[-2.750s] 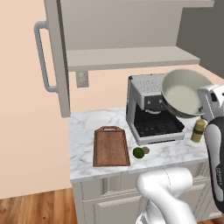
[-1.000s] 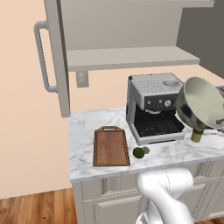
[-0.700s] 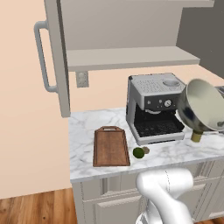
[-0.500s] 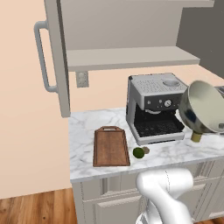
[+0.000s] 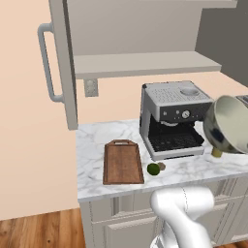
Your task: Open the cabinet. Place the bowl and condiment on the counter. Then place the lime and garlic on the cutting board.
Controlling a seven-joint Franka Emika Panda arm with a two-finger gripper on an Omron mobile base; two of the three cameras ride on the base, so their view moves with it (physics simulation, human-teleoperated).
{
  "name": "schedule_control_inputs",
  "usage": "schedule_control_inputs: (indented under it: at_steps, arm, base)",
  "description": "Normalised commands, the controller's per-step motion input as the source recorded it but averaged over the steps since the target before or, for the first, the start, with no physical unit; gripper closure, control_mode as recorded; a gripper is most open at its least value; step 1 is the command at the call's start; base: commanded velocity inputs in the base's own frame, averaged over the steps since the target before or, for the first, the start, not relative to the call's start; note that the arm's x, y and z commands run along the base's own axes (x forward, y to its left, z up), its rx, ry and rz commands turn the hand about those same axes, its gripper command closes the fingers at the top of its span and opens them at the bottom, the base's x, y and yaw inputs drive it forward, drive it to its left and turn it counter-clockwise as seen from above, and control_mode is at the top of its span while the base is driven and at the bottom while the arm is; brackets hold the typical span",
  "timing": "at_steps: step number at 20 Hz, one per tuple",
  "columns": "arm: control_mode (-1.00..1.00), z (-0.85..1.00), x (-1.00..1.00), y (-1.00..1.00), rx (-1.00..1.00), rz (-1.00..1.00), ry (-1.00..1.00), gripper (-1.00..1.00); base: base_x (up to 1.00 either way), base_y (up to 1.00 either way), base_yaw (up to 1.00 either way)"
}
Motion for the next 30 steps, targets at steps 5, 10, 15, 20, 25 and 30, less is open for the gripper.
schedule_control_inputs:
  at_steps: [5,10,15,20,25,30]
  arm:
    - [-1.00,-0.16,-0.13,-0.23,0.00,0.00,-0.03,1.00]
    - [-1.00,-0.09,-0.10,-0.28,0.00,0.00,-0.04,1.00]
    - [-1.00,-0.05,-0.05,-0.29,0.00,0.00,-0.05,1.00]
    - [-1.00,-0.09,-0.01,-0.28,0.00,0.00,-0.03,1.00]
    - [-1.00,-0.13,0.00,-0.29,0.00,0.00,-0.01,1.00]
    - [-1.00,-0.13,0.00,-0.37,0.00,0.00,-0.01,1.00]
  base:
    - [0.00,0.00,0.00]
    - [0.00,0.00,0.00]
    - [0.00,0.00,0.00]
    - [0.00,0.00,0.00]
    - [0.00,0.00,0.00]
    - [0.00,0.00,0.00]
